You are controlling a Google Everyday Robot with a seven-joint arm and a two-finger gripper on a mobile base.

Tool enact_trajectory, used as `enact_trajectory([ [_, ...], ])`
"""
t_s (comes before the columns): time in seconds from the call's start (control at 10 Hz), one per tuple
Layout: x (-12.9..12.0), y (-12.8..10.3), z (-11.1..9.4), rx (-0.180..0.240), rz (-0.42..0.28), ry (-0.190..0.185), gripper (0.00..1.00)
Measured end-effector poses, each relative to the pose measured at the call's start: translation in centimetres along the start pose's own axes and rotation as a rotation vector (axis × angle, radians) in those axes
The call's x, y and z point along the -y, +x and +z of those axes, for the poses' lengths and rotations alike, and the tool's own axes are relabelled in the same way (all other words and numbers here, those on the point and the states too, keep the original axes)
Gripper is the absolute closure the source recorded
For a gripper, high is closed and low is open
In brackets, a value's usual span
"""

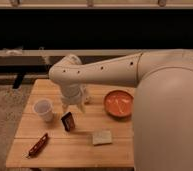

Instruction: Knock the eraser over

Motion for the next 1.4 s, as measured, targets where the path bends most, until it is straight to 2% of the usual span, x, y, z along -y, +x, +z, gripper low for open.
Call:
enact_trajectory([
  [0.2,0.0,0.0,0.1,0.003,0.001,0.005,0.35],
  [0.4,-2.0,0.2,0.9,0.015,-0.011,0.026,0.35],
  [0.6,-2.7,0.0,1.7,0.010,0.000,0.037,0.35],
  [1.0,-3.8,-0.5,4.1,-0.023,0.037,0.073,0.35],
  [1.4,-3.7,-1.2,6.0,-0.055,0.070,0.105,0.35],
])
